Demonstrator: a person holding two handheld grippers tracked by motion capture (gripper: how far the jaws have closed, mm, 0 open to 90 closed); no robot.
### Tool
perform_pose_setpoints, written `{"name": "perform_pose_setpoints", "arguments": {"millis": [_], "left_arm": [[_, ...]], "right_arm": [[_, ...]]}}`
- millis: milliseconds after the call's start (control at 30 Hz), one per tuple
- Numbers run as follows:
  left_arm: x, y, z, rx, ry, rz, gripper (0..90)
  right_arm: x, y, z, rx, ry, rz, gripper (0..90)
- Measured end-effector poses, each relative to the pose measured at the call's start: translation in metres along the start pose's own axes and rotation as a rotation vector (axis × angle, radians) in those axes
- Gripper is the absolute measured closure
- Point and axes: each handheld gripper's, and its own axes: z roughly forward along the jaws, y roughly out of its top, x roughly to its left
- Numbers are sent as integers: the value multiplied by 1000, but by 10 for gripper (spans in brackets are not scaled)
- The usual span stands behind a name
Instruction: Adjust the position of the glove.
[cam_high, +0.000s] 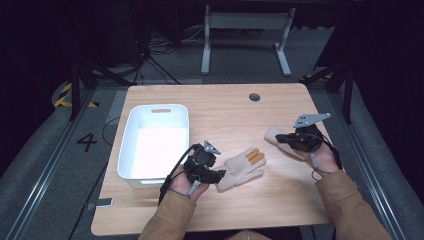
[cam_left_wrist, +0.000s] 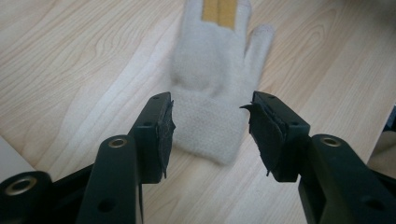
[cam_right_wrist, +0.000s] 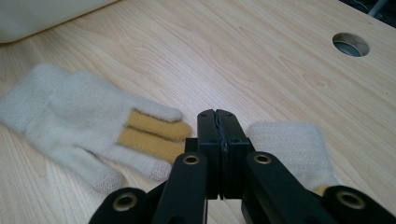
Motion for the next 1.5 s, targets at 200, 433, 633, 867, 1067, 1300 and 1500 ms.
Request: {"name": "perform_pose_setpoints", "arguments": {"millis": [200,433,633,867,1067,1300,1500], "left_arm": [[1,0,-2,1,-11,-2,482],[-3,3,-6,66,-25,19,470],[-9,2,-9,134,-8,31,466],[-12,-1,-11,178,-17,29,466],[-12,-4,-11,197,-19,24,459],[-12,-6,-11,203,-20,17,453],[-10,-7,-11,209,-19,13,444]], "right_arm": [[1,0,2,8,15,-1,894],[7,3,9,28,34,-20,893],[19,11,29,74,67,-57,893],[29,20,54,110,96,-75,894],[36,26,72,134,116,-94,894],[41,28,88,159,121,-97,894],[44,26,102,201,129,-112,894]]}}
